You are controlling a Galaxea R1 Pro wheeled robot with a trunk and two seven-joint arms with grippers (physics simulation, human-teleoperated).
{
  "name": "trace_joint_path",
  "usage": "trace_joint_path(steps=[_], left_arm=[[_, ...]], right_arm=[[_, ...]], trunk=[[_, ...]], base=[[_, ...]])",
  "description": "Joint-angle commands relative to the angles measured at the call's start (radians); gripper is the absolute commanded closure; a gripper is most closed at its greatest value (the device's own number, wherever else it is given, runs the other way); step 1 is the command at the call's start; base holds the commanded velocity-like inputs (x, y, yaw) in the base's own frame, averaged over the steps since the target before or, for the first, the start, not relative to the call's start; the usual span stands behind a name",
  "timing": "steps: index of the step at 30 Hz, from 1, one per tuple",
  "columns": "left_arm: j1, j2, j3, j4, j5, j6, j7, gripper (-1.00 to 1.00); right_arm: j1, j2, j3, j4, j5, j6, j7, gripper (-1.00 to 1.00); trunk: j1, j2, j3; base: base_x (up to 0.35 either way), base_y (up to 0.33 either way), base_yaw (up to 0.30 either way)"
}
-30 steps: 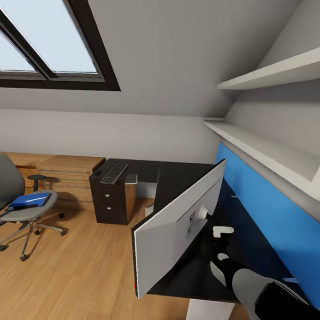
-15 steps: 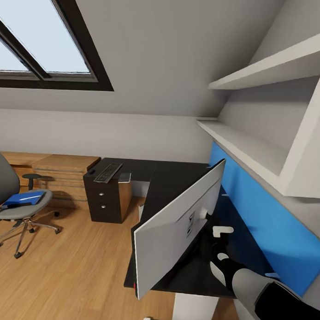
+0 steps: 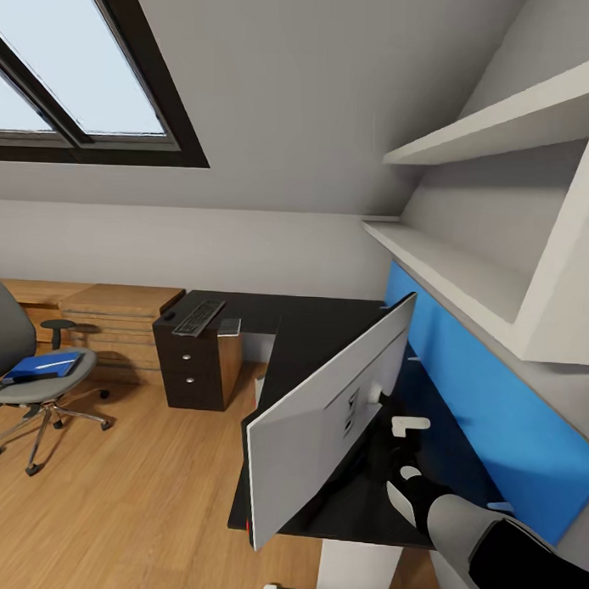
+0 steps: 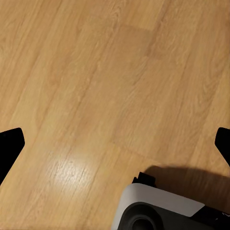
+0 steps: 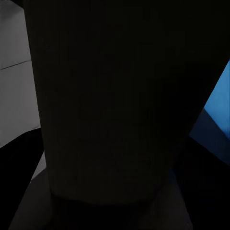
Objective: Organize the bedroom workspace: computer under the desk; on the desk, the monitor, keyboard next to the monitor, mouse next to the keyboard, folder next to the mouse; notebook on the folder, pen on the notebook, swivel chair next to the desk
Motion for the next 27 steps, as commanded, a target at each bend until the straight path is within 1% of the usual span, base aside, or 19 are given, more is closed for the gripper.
trace_joint_path(steps=[1,27], left_arm=[[-0.001,0.001,-0.008,-0.001,0.01,-0.004,0.006,-1.0],[-0.001,0.001,-0.008,-0.001,0.01,-0.004,0.006,-1.0]], right_arm=[[-0.001,0.0,0.03,0.003,-0.026,-0.009,-0.007,1.0],[-0.001,0.0,0.032,0.004,-0.024,-0.016,-0.004,1.0]], trunk=[[0.0,-0.002,-0.002],[0.0,-0.002,-0.002]], base=[[0.0,0.0,0.0],[0.0,0.0,0.0]])
